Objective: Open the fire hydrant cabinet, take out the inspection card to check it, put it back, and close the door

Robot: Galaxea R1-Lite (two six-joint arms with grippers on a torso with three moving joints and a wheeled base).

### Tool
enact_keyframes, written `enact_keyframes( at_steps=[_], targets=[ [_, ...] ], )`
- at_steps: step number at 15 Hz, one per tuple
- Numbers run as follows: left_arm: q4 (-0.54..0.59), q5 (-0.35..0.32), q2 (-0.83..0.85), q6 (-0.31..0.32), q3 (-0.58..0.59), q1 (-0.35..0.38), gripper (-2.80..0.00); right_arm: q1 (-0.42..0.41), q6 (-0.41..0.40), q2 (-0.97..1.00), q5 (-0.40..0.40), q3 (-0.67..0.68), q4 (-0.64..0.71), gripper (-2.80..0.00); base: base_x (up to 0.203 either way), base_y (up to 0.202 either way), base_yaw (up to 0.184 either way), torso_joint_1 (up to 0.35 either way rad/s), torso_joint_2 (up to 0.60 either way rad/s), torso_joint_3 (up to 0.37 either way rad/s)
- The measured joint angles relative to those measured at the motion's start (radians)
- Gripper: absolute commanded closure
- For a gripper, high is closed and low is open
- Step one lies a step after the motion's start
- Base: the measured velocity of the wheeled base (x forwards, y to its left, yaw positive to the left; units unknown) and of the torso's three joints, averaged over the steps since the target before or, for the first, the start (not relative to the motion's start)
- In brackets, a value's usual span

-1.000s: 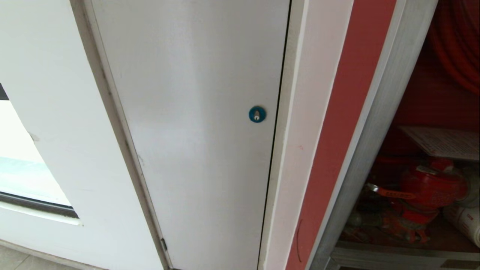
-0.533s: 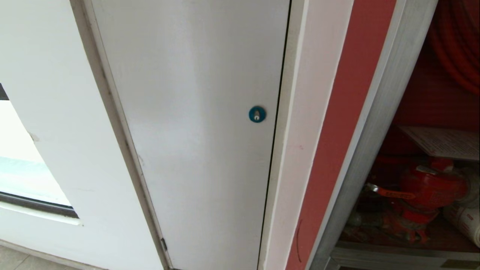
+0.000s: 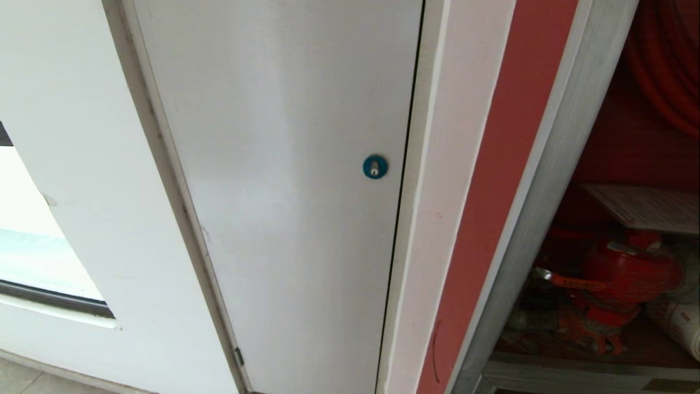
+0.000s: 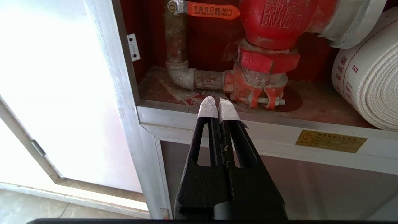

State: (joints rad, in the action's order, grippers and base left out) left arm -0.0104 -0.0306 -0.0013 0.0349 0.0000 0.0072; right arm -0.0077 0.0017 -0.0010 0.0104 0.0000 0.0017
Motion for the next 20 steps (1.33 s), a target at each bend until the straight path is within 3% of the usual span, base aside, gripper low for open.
enact_keyframes(
  at_steps=[10, 20],
  targets=[
    [0.0, 0.0, 0.0, 0.0, 0.0, 0.0, 0.0, 0.0, 0.0, 0.0, 0.0, 0.0, 0.0, 0.0, -0.007, 0.0, 0.0, 0.001, 0.0, 0.0],
    [0.0, 0.0, 0.0, -0.002, 0.0, 0.0, 0.0, 0.0, 0.0, 0.0, 0.0, 0.0, 0.0, 0.0, -0.193, 0.0, 0.002, 0.002, 0.0, 0.003]
  ],
)
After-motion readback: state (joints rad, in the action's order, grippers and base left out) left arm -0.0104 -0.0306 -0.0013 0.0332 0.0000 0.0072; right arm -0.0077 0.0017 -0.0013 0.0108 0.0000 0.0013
